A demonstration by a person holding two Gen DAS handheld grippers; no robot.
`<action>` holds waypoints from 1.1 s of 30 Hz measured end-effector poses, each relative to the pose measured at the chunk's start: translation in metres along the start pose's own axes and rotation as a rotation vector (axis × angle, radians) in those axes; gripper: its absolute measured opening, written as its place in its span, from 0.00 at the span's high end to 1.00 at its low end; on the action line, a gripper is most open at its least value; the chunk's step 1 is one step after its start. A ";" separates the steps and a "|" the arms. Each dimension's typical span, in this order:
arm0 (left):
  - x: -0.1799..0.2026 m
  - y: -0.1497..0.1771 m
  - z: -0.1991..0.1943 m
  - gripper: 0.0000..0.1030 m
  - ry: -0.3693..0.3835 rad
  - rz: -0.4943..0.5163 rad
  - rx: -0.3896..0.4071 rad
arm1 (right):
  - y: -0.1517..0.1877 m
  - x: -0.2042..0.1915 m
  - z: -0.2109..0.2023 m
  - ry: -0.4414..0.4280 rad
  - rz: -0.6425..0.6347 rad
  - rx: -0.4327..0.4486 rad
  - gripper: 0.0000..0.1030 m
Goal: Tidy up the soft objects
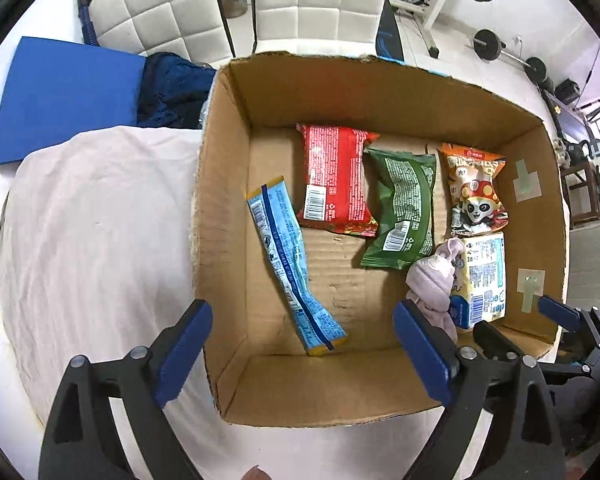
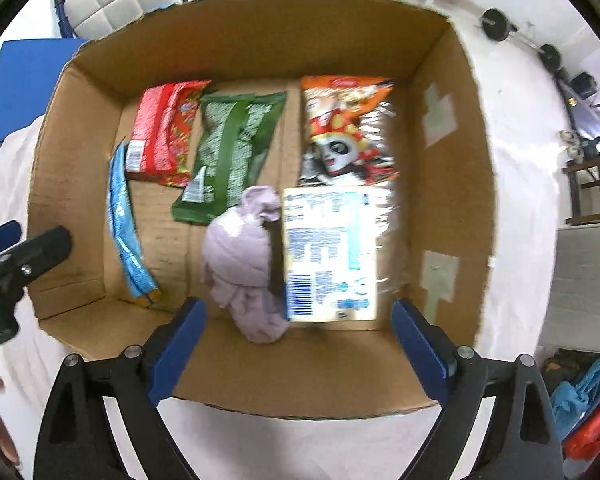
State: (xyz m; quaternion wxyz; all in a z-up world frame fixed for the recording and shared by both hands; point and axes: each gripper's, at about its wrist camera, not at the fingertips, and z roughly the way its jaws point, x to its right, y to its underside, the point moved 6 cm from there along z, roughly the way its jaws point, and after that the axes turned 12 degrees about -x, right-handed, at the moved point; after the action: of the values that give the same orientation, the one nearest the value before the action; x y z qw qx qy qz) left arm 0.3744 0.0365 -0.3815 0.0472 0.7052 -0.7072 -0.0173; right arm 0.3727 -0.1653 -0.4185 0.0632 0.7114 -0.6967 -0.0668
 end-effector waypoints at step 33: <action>0.043 0.155 -0.198 0.00 0.074 0.029 0.408 | 0.159 0.039 -0.184 -0.061 0.090 0.342 0.00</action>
State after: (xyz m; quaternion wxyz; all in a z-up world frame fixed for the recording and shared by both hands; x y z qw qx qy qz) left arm 0.2383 0.0021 -0.1685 -0.0705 0.6900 -0.7040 0.1527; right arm 0.2506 -0.2080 -0.2083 -0.0770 0.6774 -0.7308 0.0338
